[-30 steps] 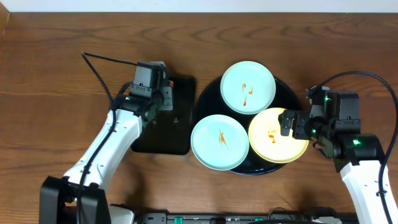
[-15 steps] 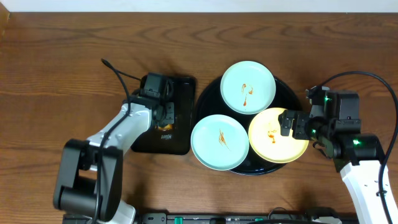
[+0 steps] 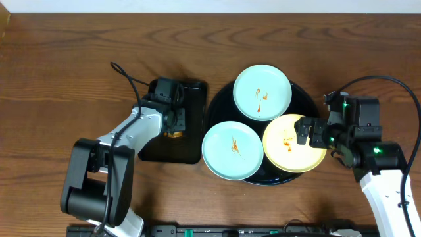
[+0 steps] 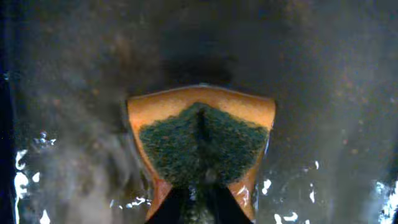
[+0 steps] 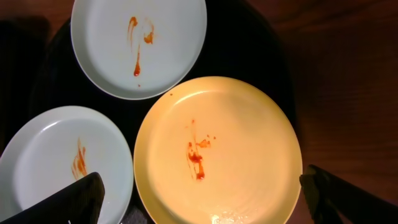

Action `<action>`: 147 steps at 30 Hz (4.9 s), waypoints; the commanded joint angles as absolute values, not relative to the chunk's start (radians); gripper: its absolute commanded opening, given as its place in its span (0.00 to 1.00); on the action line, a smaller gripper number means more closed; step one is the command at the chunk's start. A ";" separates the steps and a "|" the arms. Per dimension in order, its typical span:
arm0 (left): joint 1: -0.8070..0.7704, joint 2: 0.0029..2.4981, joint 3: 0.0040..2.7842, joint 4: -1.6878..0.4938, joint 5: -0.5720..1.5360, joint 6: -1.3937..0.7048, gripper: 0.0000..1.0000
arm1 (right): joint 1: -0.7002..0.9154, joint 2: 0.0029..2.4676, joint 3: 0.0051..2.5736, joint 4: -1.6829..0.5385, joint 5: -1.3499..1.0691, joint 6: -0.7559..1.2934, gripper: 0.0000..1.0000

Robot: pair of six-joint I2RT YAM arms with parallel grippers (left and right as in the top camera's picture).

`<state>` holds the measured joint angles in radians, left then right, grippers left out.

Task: Clean dirty plates on tray and stack at the side
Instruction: 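Grasp the orange-green sponge with the left gripper and lift it, then grip the rim of the pale green plate with the right gripper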

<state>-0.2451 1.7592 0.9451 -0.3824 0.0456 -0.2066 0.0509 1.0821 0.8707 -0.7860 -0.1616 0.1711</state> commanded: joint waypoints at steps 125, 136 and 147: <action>-0.247 1.195 0.960 -0.298 0.044 -0.173 0.09 | 0.554 1.538 0.749 -0.594 -0.270 0.923 0.15; -0.247 1.195 0.960 -0.298 0.044 -0.173 0.09 | 0.592 1.538 0.739 -0.593 -0.255 0.928 0.07; -0.247 1.195 0.960 -0.305 0.044 -0.173 0.09 | 0.591 1.538 0.739 -0.575 -0.251 0.928 0.01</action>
<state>-0.2451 1.2041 0.9447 -0.3069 0.0456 -0.1829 0.5812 1.5314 0.7467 -0.5747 -0.2520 0.9344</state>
